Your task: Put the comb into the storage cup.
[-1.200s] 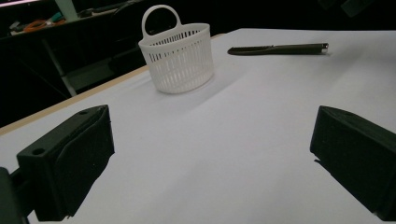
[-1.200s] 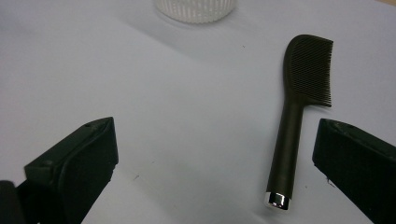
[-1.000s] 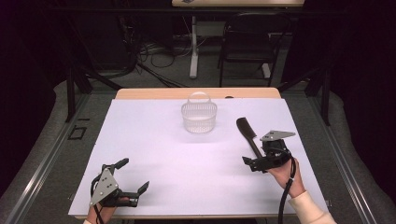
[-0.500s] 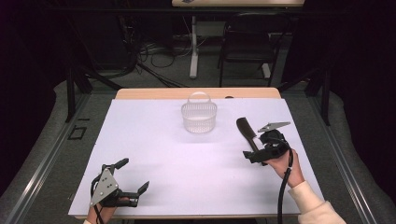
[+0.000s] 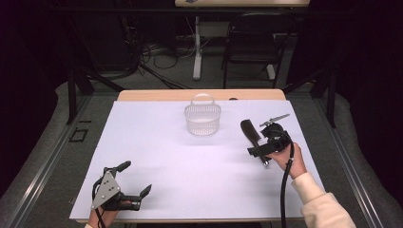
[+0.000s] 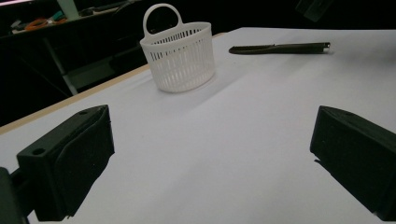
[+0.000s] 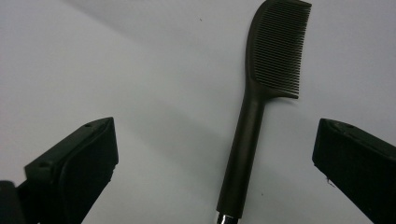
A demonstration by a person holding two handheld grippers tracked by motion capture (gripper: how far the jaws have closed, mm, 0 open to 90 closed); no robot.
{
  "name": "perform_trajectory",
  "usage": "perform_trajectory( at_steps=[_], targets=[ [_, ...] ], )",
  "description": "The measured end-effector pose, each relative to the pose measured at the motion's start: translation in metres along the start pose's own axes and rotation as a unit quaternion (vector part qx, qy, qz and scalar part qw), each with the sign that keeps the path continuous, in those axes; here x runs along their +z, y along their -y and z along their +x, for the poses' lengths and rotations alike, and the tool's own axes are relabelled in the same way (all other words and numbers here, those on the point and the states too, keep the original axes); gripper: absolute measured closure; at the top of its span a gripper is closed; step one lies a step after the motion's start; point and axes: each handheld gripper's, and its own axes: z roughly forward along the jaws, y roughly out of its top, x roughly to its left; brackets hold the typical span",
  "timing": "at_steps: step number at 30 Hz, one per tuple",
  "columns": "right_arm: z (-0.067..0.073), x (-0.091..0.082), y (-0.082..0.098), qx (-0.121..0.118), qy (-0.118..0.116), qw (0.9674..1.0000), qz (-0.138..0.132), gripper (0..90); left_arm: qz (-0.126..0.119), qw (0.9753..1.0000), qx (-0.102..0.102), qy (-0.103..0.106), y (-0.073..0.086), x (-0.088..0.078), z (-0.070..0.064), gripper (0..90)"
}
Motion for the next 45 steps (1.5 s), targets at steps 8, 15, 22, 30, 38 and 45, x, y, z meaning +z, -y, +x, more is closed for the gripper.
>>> perform_trajectory(
  at_steps=[8,15,22,30,38,45],
  targets=[
    [-0.007,0.010,-0.007,0.009,0.003,0.9998,0.020,0.0,0.001,1.0000,0.000,0.000,0.000,0.000,0.000,0.0],
    [-0.012,0.020,-0.014,0.015,0.005,0.9991,0.039,0.0,0.001,1.0000,0.000,0.000,0.000,0.000,0.000,0.0],
    [-0.014,0.028,-0.019,0.025,0.010,0.9980,0.057,9.8,0.001,1.0000,0.000,-0.001,0.000,-0.001,0.001,0.0],
    [-0.015,0.038,-0.023,0.034,0.029,0.9960,0.077,29.7,0.000,1.0000,-0.003,-0.001,0.000,-0.001,0.001,0.0],
    [-0.017,0.049,-0.027,0.040,0.036,0.9935,0.100,51.7,0.000,1.0000,-0.002,0.001,0.000,-0.001,0.001,0.0],
    [-0.017,0.055,-0.029,0.040,0.055,0.9895,0.127,59.2,-0.002,1.0000,-0.001,0.003,0.000,-0.002,0.001,0.0]
  ],
)
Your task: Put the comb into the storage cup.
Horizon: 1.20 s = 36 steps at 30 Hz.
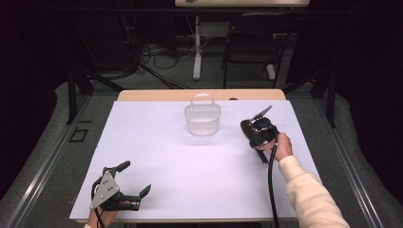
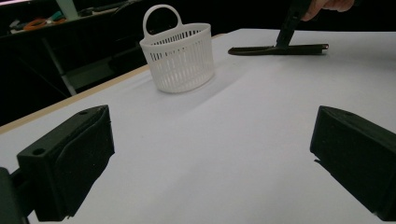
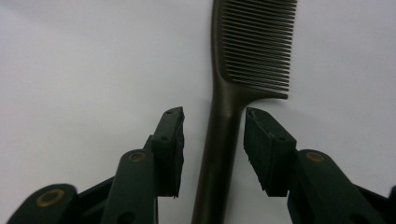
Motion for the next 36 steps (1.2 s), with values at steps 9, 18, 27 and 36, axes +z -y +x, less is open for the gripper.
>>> perform_trajectory(
  at_steps=[9,18,27,36],
  targets=[
    [-0.003,0.009,-0.001,0.018,0.002,0.9998,0.009,64.7,0.000,1.0000,-0.002,0.001,0.000,0.000,0.000,0.0],
    [-0.005,0.018,0.000,0.039,-0.001,0.9991,0.015,71.1,0.003,1.0000,-0.005,0.004,0.000,0.001,0.000,0.0],
    [-0.009,0.017,0.002,0.063,-0.013,0.9979,0.007,72.4,0.004,1.0000,-0.004,0.003,0.000,0.001,0.000,0.0],
    [-0.012,0.008,0.005,0.064,-0.025,0.9974,-0.019,72.4,0.006,1.0000,-0.002,0.003,0.000,0.001,0.000,0.0]
  ],
)
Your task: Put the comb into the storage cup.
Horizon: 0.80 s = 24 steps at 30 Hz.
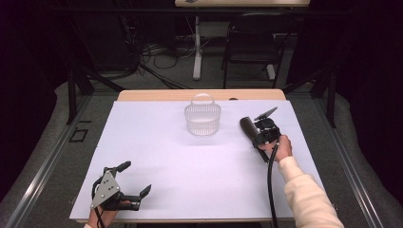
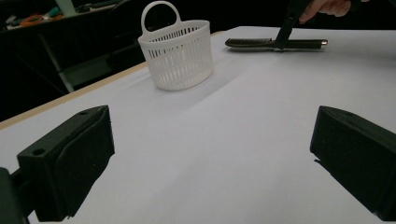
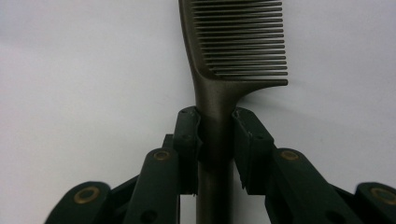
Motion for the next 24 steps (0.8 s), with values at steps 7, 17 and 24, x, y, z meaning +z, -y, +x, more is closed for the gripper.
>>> perform_trajectory(
  at_steps=[7,17,24],
  targets=[
    [0.002,-0.005,0.002,-0.011,-0.005,0.9998,-0.019,72.4,-0.002,1.0000,-0.002,0.000,0.000,0.000,0.000,0.0],
    [0.005,-0.017,0.007,-0.022,-0.005,0.9986,-0.047,72.5,-0.004,1.0000,-0.004,-0.002,0.000,0.000,0.000,0.0],
    [0.009,-0.031,0.009,-0.043,-0.004,0.9963,-0.074,72.5,-0.003,1.0000,-0.007,-0.003,0.000,0.000,0.001,0.0]
  ],
)
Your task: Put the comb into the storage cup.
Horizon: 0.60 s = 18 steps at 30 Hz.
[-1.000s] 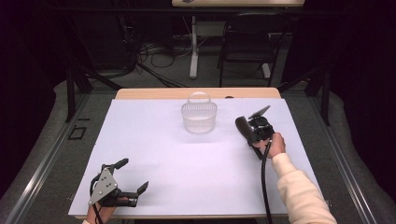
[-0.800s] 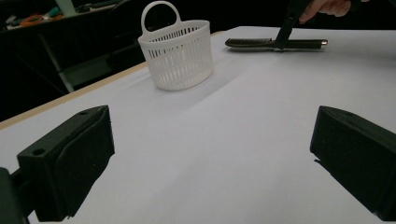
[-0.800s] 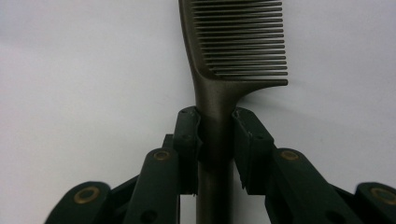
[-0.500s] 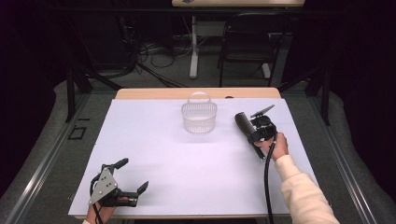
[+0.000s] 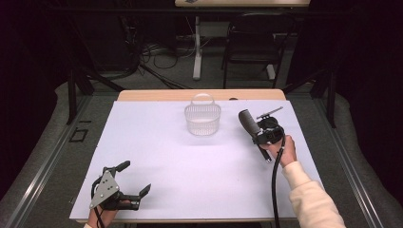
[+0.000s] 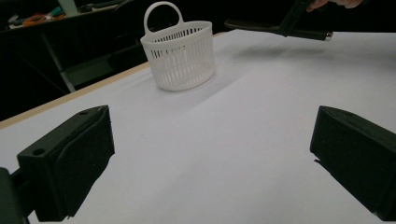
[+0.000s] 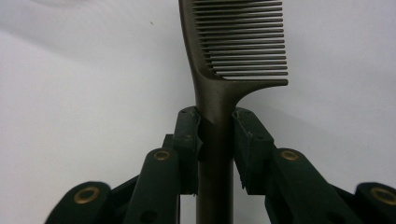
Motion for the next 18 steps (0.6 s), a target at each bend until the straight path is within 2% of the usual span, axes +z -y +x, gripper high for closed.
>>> perform_trajectory(
  at_steps=[8,18],
  targets=[
    [0.008,-0.010,-0.001,-0.023,-0.001,0.9994,-0.026,72.5,0.000,1.0000,0.003,0.000,0.000,0.000,-0.001,0.0],
    [0.011,-0.013,-0.002,-0.027,-0.004,0.9985,-0.046,72.5,-0.002,1.0000,0.001,-0.001,0.000,0.000,-0.001,0.0]
  ],
)
